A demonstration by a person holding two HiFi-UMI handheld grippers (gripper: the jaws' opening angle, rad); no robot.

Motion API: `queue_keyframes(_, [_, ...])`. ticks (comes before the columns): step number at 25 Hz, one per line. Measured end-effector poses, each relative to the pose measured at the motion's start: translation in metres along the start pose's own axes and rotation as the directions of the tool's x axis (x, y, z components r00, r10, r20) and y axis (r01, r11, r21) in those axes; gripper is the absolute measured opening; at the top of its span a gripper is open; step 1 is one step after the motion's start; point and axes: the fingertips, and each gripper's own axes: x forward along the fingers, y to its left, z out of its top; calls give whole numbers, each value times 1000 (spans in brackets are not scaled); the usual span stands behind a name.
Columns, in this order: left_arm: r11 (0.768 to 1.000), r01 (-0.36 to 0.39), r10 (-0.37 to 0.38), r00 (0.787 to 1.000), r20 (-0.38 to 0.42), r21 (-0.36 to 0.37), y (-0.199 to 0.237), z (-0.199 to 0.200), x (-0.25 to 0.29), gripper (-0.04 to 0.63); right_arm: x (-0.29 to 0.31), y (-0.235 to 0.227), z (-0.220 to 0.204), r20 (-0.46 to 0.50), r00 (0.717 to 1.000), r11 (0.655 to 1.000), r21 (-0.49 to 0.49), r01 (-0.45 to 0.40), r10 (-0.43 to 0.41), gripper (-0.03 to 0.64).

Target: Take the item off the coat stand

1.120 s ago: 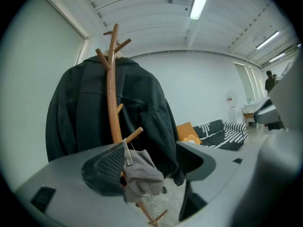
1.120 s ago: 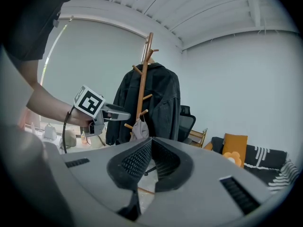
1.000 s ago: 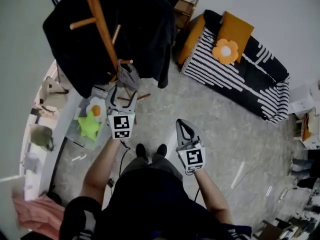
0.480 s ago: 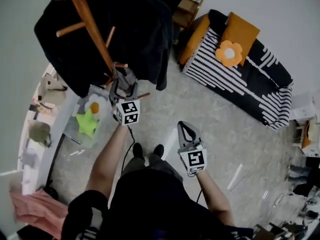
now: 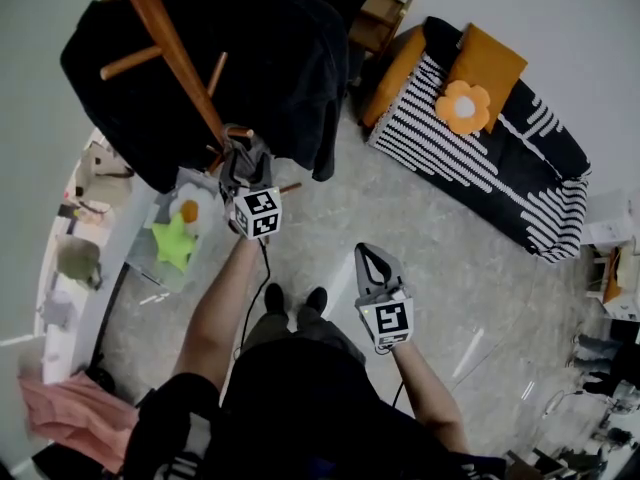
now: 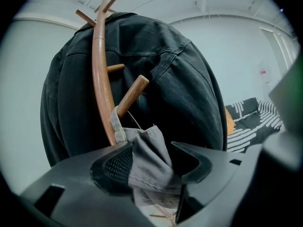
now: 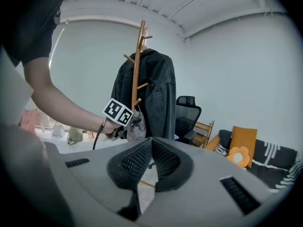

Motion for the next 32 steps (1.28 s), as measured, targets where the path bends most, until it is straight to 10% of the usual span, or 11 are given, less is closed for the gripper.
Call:
queue_keyframes(8, [995,-81,81,997,-11,50,18,-5,9,46,1,-5,1,0,1000,1000,17,12,-12,18])
queue_keyframes(32, [994,92,-99,988,120,59,0,44,-59,32,-12,2,2,19,1000,1000,13,22,-22,18])
